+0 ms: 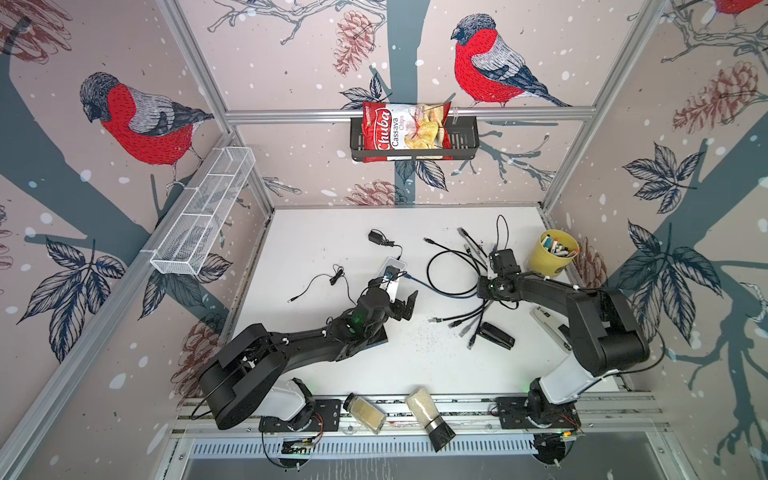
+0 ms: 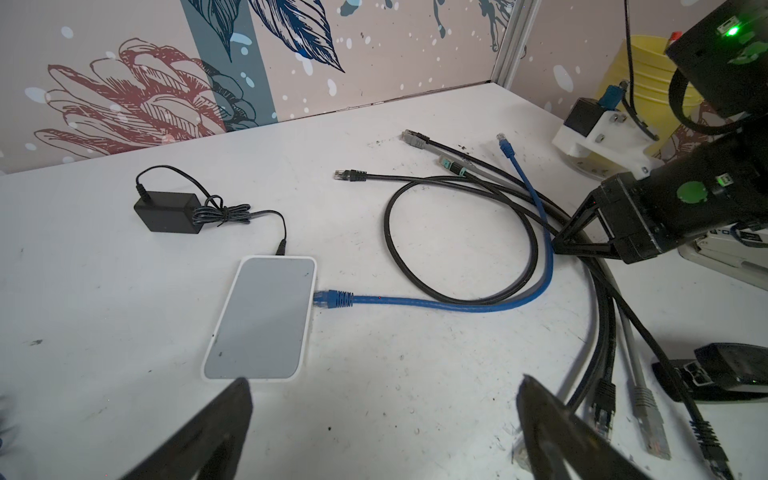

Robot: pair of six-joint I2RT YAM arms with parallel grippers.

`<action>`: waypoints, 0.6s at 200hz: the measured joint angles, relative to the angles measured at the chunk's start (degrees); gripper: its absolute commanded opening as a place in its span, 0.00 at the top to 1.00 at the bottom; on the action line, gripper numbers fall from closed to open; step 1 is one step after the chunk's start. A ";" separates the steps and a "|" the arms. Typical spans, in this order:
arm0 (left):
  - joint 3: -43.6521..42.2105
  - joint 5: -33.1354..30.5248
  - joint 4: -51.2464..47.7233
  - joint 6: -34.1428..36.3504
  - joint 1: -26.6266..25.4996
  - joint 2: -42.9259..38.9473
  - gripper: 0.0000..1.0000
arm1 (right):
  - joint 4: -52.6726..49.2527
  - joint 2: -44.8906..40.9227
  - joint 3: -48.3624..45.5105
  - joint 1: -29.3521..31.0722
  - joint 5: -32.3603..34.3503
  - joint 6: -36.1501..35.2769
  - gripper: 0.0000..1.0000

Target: Insert the plug into the switch port

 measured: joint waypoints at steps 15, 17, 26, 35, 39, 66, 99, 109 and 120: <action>0.55 0.13 -0.57 0.04 0.00 0.28 0.03 | 0.11 -0.02 0.00 0.00 -0.35 -0.02 0.96; 0.63 0.13 -0.66 0.07 0.00 0.35 0.02 | 0.09 -0.02 0.00 0.00 -0.46 -0.02 0.97; 1.11 0.26 -1.38 0.42 0.00 0.48 0.02 | -0.04 -0.26 0.02 0.00 -0.81 0.00 0.98; 1.60 0.85 -2.19 0.72 0.00 0.59 0.02 | -0.26 -0.72 0.13 0.00 -1.11 0.04 0.99; 1.77 1.44 -2.54 0.94 0.00 0.59 0.03 | -0.31 -1.01 0.24 0.00 -1.25 0.07 0.99; 2.49 3.56 -3.87 1.66 0.00 0.39 0.03 | -0.48 -3.39 1.51 0.00 -2.43 1.11 1.00; 3.06 7.28 -4.66 4.00 -0.33 0.22 0.03 | -0.61 -5.88 2.89 0.04 -3.63 3.10 1.00; 3.54 7.96 -4.68 4.55 -0.83 0.66 0.03 | -0.61 -5.97 3.39 0.22 -3.72 4.07 1.00; 4.52 8.81 -5.11 5.81 -1.88 1.75 0.03 | -0.66 -5.92 3.89 0.52 -3.69 4.79 1.00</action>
